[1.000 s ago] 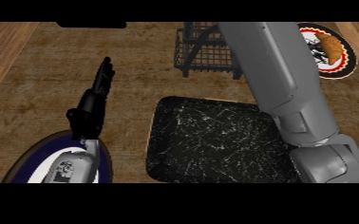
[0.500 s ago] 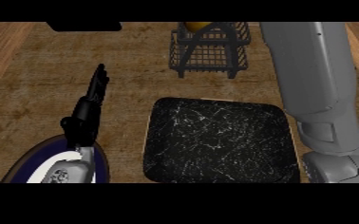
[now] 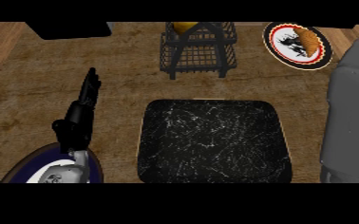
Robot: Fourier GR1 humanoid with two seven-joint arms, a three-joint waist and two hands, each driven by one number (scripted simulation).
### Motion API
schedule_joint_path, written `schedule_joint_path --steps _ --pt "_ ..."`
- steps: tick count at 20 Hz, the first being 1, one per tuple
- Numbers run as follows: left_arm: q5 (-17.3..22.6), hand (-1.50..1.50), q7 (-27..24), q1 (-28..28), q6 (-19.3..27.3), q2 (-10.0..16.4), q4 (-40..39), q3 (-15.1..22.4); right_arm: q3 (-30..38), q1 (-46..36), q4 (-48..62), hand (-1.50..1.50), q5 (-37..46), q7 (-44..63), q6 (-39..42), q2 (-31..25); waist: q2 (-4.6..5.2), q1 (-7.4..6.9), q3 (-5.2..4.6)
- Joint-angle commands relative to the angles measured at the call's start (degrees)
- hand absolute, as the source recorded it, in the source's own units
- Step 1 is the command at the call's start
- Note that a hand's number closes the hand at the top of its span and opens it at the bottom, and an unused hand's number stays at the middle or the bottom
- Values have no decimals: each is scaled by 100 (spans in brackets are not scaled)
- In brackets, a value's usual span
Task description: Pick the lemon from the tray and place it in the tiered basket
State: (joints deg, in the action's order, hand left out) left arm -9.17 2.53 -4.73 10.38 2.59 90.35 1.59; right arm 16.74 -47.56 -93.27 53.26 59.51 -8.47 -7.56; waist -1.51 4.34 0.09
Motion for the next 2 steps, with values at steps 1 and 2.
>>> schedule_joint_path --steps 1,2 --pt "61 0 -19 59 -53 43 -49 -60 188 1235 -1667 -150 -651 232 804 -30 -12 113 1" --pt "47 0 31 -12 3 66 -18 -124 281 1597 -1998 -150 -943 2 865 -24 -20 174 8"
